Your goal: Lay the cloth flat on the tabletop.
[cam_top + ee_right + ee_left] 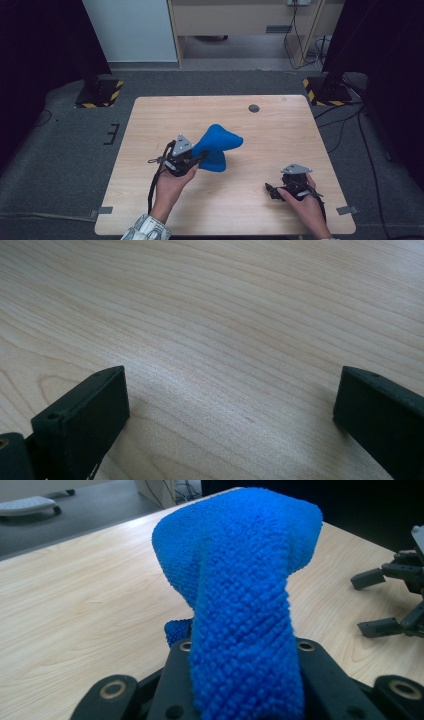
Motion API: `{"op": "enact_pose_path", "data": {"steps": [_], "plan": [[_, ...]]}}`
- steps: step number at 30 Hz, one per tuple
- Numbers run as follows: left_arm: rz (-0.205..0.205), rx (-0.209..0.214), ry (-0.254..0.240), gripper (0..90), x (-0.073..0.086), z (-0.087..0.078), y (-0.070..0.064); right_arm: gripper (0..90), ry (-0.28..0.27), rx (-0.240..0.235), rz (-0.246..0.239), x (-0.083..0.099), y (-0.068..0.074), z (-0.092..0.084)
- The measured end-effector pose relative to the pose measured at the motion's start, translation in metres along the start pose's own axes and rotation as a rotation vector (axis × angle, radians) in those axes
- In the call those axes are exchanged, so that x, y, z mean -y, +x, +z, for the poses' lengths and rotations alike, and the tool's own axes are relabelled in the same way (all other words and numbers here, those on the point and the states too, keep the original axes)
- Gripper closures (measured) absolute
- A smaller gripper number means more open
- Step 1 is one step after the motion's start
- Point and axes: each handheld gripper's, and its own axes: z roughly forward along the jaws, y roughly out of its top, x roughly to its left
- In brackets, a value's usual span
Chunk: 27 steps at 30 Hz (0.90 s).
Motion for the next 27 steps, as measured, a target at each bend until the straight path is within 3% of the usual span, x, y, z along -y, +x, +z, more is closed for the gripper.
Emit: {"op": "enact_pose_path", "data": {"steps": [4, 12, 15, 18, 19, 21, 23, 24, 25, 27], "plan": [[0.029, 0.027, 0.029, 76.7, 0.001, 0.015, -0.011, 1.5, 0.001, -0.001, -0.002, 0.0, 0.0, 0.0], [0.022, 0.064, 0.065, 76.6, 0.011, 0.039, -0.026, 1.5, 0.001, -0.001, -0.003, 0.0, 0.0, 0.0], [0.027, 0.099, 0.097, 76.5, 0.023, 0.054, -0.036, 1.4, 0.001, -0.002, -0.003, 0.0, 0.0, 0.0], [0.035, 0.096, 0.132, 76.3, 0.033, 0.063, -0.038, 1.4, 0.001, -0.001, -0.002, 0.0, 0.0, 0.0], [0.022, 0.091, 0.164, 76.2, 0.045, 0.071, -0.037, 1.4, 0.001, -0.001, -0.002, 0.0, 0.0, 0.0], [0.013, 0.088, 0.177, 75.9, 0.051, 0.074, -0.035, 1.4, 0.001, -0.001, -0.002, 0.0, 0.0, 0.0], [0.007, 0.052, 0.217, 71.8, 0.066, 0.082, -0.03, 1.3, 0.0, 0.0, -0.003, 0.0, 0.0, 0.0], [0.007, 0.052, 0.217, 66.2, 0.066, 0.082, -0.03, 1.3, 0.0, 0.001, -0.002, 0.0, 0.0, 0.0], [-0.008, 0.026, 0.229, 57.7, 0.073, 0.084, -0.027, 1.3, 0.0, 0.0, -0.003, 0.0, 0.0, 0.0], [-0.014, 0.021, 0.225, 40.3, 0.076, 0.085, -0.025, 1.3, 0.0, 0.001, -0.002, 0.0, 0.0, 0.0]]}}
